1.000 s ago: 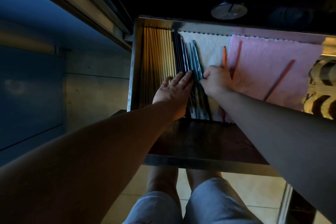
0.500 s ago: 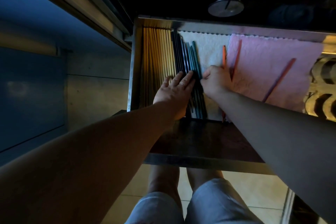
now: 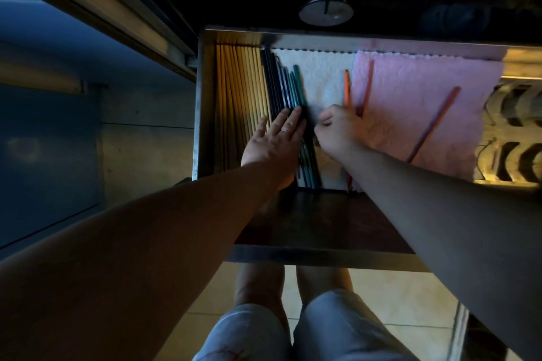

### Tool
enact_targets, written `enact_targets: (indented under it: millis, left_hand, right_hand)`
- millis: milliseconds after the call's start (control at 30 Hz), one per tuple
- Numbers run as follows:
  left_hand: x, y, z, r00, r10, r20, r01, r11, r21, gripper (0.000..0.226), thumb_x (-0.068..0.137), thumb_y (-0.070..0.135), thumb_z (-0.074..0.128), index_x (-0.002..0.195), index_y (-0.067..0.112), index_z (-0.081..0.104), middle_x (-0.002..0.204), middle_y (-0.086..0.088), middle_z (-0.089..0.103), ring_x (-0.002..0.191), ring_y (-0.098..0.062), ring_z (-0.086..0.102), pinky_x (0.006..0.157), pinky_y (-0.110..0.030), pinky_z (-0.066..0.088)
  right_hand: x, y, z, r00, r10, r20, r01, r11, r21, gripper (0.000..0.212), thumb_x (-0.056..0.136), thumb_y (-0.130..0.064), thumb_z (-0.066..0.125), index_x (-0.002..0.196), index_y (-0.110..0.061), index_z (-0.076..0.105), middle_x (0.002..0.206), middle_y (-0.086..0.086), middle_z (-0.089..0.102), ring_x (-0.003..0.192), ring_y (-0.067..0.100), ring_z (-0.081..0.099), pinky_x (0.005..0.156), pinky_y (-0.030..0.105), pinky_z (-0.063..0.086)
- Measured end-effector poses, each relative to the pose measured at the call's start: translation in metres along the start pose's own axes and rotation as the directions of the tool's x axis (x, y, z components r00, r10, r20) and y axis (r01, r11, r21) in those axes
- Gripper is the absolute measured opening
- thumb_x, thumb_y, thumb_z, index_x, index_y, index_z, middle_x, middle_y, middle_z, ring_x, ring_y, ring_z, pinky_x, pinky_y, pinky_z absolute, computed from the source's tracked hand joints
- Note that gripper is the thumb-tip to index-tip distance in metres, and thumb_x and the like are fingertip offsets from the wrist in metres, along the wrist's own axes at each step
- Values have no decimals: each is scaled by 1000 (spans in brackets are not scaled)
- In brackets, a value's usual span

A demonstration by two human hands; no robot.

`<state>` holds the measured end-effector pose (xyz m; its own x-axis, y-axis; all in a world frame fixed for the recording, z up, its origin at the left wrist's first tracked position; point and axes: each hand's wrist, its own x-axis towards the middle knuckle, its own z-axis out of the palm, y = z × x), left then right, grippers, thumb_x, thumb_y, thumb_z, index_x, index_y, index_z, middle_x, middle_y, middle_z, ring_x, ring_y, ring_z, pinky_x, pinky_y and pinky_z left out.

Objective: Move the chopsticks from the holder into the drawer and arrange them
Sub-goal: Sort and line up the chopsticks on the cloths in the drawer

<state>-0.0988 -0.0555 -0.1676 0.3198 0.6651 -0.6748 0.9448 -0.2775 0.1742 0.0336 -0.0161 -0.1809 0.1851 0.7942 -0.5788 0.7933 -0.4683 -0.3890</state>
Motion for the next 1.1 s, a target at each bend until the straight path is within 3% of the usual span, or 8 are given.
enact_targets:
  millis: [167,400,533,633,700,833,967,1100]
  left_hand:
    - [6,21,-5,998,49,-43,-51,998,-49,76,97,21,46,156,22,-1,163,0,-17,150,-22,-13,121,-45,-2]
    - [16,70,-22,991,-72,-114,38,960,-277,50,89,20,53,138,19,42,145,-5,40,136,-29,34,105,-45,36]
    - [29,98,-29,986,-161,-41,122,871,-476,38,92,21,50,130,12,48,127,-13,51,115,-37,54,89,-46,47]
    - [42,115,-29,976,-213,-33,164,831,-532,35,92,18,51,126,11,50,122,-15,54,111,-38,58,87,-45,48]
    - [51,125,-28,964,-267,-10,216,801,-558,37,91,15,53,127,10,48,121,-15,56,111,-37,58,89,-45,48]
    - [65,139,-26,928,-372,6,319,787,-528,34,92,15,53,124,11,42,118,-15,60,109,-36,61,88,-44,48]
    - [71,148,-26,893,-450,-11,387,780,-491,26,96,12,47,121,12,38,116,-15,61,107,-36,61,84,-44,47]
    - [74,149,-27,873,-486,29,424,730,-536,29,92,9,49,119,11,42,112,-15,62,105,-37,61,81,-42,46]
  right_hand:
    - [1,26,-14,997,-55,-45,61,990,124,21,75,4,56,93,2,65,91,21,68,91,37,64,84,41,50]
    - [-1,65,-60,1000,-16,-14,17,995,95,18,78,1,55,93,0,64,96,17,68,95,29,62,74,22,38]
    - [-7,83,-86,999,27,-30,-26,1000,13,22,84,-10,54,104,-7,63,116,13,63,113,28,56,87,22,38]
    - [-9,98,-104,998,31,-63,-38,994,-103,26,89,-12,53,113,-9,62,134,15,52,125,31,46,92,23,22]
    - [-4,113,-110,995,48,-89,-62,985,-158,27,88,-14,53,113,-10,62,131,12,56,123,30,46,90,27,18]
    - [12,142,-111,985,128,-119,-143,982,-122,37,80,-26,56,114,-14,61,111,9,65,117,31,53,102,36,40]
    - [21,156,-115,979,164,-124,-181,973,-144,35,81,-35,58,104,-9,65,113,13,60,120,33,46,102,43,41]
    - [38,178,-96,980,180,-82,-193,959,-208,68,68,-63,35,91,-9,69,105,20,65,112,37,55,95,46,45]
